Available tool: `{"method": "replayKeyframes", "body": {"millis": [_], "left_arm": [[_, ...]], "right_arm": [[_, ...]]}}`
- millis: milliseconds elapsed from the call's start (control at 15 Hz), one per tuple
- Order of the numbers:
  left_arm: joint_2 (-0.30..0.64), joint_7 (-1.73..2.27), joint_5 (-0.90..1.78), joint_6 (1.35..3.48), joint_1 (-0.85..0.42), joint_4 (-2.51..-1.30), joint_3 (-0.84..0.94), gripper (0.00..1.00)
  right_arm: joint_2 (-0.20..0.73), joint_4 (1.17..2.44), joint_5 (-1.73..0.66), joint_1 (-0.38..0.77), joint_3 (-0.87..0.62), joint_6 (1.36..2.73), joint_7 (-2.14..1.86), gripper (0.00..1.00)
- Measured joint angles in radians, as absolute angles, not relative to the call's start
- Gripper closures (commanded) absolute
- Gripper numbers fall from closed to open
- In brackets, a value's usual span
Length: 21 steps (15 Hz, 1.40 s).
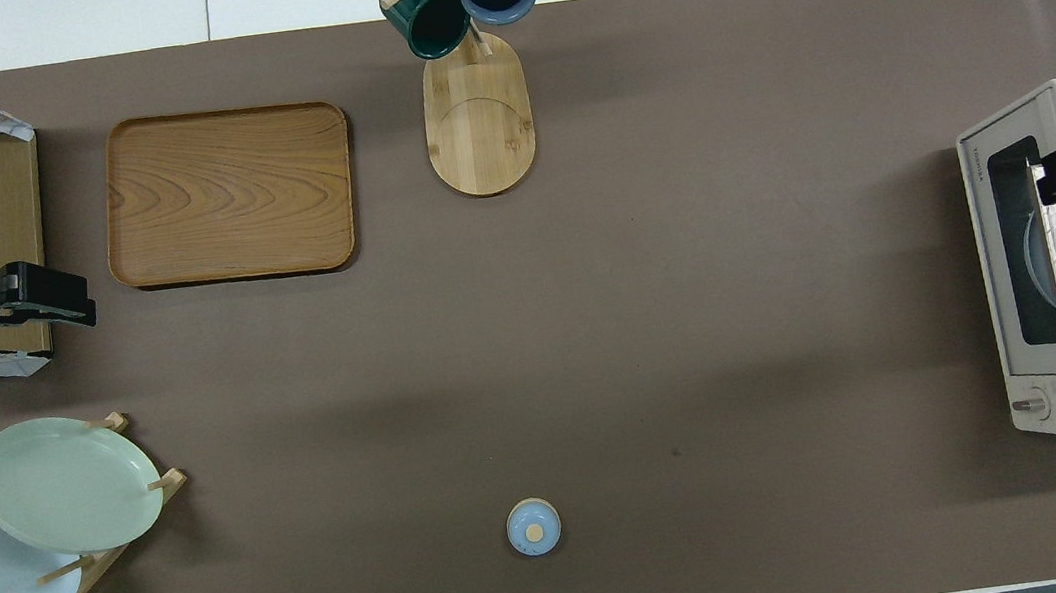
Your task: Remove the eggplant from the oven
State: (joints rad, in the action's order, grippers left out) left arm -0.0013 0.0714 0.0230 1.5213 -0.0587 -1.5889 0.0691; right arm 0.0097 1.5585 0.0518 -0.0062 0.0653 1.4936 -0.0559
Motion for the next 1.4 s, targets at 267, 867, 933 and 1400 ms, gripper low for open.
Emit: {"method": "replayKeyframes", "body": {"millis": [267, 867, 933, 1400], "left_arm": [[-0.001, 0.071, 0.023, 1.521, -0.059, -1.589, 0.069, 0.0], [-0.001, 0.071, 0.023, 1.521, -0.059, -1.589, 0.069, 0.0], [-0.001, 0.071, 0.023, 1.521, -0.059, -1.589, 0.069, 0.0], [-0.001, 0.071, 0.023, 1.521, -0.059, -1.589, 0.069, 0.0]], "right_arm": [[0.003, 1.579, 0.052, -0.009, 0.067, 1.501, -0.065, 1.0], [-0.117, 1.982, 0.099, -0.067, 0.081, 1.826, -0.105, 1.0], [-0.116, 1.993, 0.123, -0.072, 0.081, 1.835, -0.105, 1.0], [-0.085, 2.036, 0.151, -0.09, 0.084, 1.902, -0.101, 1.0]]}}
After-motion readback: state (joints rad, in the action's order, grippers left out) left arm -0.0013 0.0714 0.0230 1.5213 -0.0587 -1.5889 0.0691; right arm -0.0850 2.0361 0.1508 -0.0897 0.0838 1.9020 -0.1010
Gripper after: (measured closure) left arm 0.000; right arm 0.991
